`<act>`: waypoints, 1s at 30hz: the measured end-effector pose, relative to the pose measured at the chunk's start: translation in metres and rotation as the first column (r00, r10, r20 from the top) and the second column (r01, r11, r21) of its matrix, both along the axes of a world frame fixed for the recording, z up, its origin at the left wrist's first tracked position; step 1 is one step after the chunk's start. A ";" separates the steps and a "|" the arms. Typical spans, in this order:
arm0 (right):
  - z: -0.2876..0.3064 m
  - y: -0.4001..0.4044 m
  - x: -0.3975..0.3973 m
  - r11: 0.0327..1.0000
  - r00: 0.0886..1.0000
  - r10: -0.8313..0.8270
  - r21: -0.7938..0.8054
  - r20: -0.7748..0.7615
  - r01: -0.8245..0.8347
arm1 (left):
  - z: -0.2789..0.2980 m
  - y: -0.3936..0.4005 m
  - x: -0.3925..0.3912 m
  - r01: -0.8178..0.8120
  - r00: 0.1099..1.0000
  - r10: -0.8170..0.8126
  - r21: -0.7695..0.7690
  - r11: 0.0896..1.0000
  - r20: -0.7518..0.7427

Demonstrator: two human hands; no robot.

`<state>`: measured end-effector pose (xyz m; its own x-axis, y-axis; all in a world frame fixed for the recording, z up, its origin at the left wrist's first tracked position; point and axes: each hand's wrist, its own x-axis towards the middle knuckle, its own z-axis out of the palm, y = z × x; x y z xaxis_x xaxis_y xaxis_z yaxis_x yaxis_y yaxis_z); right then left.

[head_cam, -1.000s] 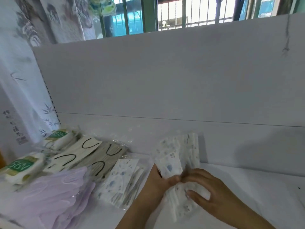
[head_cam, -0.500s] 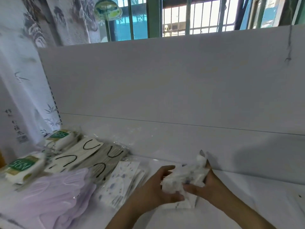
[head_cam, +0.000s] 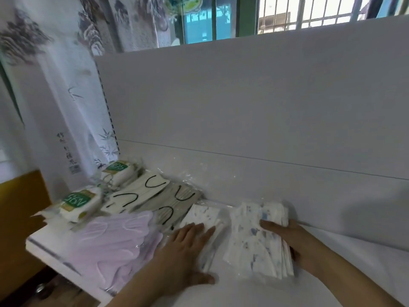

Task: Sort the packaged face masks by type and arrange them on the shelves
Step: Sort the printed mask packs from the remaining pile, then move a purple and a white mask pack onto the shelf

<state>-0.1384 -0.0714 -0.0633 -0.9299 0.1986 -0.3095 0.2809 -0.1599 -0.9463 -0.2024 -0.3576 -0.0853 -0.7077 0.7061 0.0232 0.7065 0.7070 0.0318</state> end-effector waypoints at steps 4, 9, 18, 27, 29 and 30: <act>-0.008 -0.004 -0.013 0.995 0.996 -0.087 -0.049 0.026 0.088 | -0.014 0.031 -0.018 0.085 0.994 -0.087 -0.021 0.996 -0.073; -0.001 -0.013 -0.029 0.914 0.954 -0.293 0.275 -0.062 0.298 | 0.005 0.055 -0.052 0.010 0.991 -0.021 -0.086 0.996 -0.136; 0.018 0.017 0.005 0.790 0.983 -0.139 0.585 -0.124 0.185 | 0.060 0.077 0.000 0.200 0.979 -0.199 0.334 0.921 -0.036; -0.023 0.115 0.204 0.132 0.881 -0.395 0.966 0.258 -0.224 | 0.015 0.251 0.129 -0.510 0.288 -0.285 0.398 0.762 0.914; -0.033 0.102 0.221 0.214 0.917 -0.341 0.967 0.206 -0.138 | 0.020 0.270 0.139 -0.631 0.071 -0.338 0.305 0.713 0.938; -0.035 0.097 0.225 0.250 0.935 -0.319 0.965 0.155 -0.074 | 0.022 0.277 0.142 -0.613 0.062 -0.330 0.297 0.733 0.942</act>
